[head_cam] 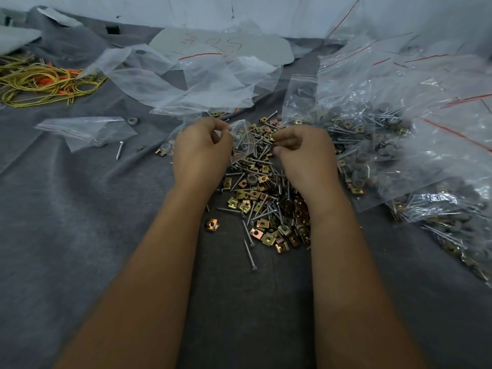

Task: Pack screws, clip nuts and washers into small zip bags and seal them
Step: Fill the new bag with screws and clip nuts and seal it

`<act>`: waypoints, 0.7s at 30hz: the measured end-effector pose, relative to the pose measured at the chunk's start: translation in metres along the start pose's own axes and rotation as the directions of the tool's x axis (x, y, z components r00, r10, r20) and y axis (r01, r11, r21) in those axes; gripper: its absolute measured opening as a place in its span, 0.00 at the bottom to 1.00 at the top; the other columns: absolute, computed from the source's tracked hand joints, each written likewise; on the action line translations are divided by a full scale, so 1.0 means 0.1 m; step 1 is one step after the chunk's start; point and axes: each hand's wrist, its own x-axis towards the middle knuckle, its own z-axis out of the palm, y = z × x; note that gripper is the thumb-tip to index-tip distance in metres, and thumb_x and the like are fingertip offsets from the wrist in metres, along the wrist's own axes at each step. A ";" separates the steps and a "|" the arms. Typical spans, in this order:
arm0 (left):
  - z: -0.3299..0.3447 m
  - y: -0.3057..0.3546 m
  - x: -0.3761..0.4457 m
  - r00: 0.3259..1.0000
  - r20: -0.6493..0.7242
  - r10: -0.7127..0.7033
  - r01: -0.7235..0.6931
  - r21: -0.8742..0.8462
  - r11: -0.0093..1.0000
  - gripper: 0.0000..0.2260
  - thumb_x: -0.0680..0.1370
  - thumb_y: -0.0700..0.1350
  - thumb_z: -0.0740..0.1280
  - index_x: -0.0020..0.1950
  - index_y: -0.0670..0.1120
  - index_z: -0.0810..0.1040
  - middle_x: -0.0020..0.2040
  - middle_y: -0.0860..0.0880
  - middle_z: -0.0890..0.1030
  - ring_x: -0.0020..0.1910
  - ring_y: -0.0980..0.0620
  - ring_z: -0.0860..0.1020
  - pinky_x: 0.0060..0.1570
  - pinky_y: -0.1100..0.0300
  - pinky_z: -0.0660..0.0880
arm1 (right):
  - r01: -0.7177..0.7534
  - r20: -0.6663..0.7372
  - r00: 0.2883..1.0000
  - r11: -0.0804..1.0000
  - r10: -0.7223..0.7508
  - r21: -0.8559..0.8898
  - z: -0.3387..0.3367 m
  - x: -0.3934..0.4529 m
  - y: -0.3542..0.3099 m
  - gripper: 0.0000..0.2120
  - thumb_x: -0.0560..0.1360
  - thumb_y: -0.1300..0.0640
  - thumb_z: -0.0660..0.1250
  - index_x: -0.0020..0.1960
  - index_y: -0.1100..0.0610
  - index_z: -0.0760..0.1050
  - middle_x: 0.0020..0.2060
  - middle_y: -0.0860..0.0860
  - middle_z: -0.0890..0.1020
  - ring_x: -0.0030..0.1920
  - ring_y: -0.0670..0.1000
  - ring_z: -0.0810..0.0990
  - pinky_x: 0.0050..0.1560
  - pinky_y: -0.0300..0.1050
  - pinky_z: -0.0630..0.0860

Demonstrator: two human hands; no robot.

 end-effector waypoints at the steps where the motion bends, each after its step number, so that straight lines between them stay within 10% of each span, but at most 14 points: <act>1: 0.00 0.00 0.00 1.000 0.003 0.000 0.000 0.000 1.000 0.05 0.79 0.46 0.65 0.48 0.53 0.80 0.27 0.54 0.73 0.24 0.60 0.69 0.28 0.60 0.66 | 0.008 -0.005 1.000 0.999 -0.008 0.047 0.00 0.00 0.00 0.11 0.74 0.65 0.69 0.50 0.50 0.80 0.41 0.43 0.80 0.45 0.42 0.79 0.46 0.38 0.76; 15: 0.01 0.00 0.01 0.999 0.005 -0.038 0.038 -0.061 0.997 0.07 0.78 0.45 0.64 0.44 0.57 0.78 0.25 0.56 0.72 0.23 0.61 0.69 0.27 0.61 0.64 | 0.150 -0.092 0.986 0.978 -0.138 0.146 0.11 -0.01 -0.07 0.16 0.77 0.66 0.65 0.60 0.52 0.79 0.48 0.45 0.82 0.46 0.37 0.78 0.43 0.23 0.71; 21: -0.02 0.01 0.02 0.993 -0.030 -0.112 0.105 -0.159 0.982 0.10 0.77 0.44 0.64 0.40 0.58 0.77 0.26 0.55 0.72 0.22 0.62 0.67 0.28 0.60 0.65 | 0.032 -0.058 0.997 0.982 -0.044 -0.186 -0.05 -0.04 -0.01 0.11 0.72 0.65 0.61 0.42 0.58 0.83 0.38 0.52 0.83 0.36 0.55 0.79 0.37 0.47 0.77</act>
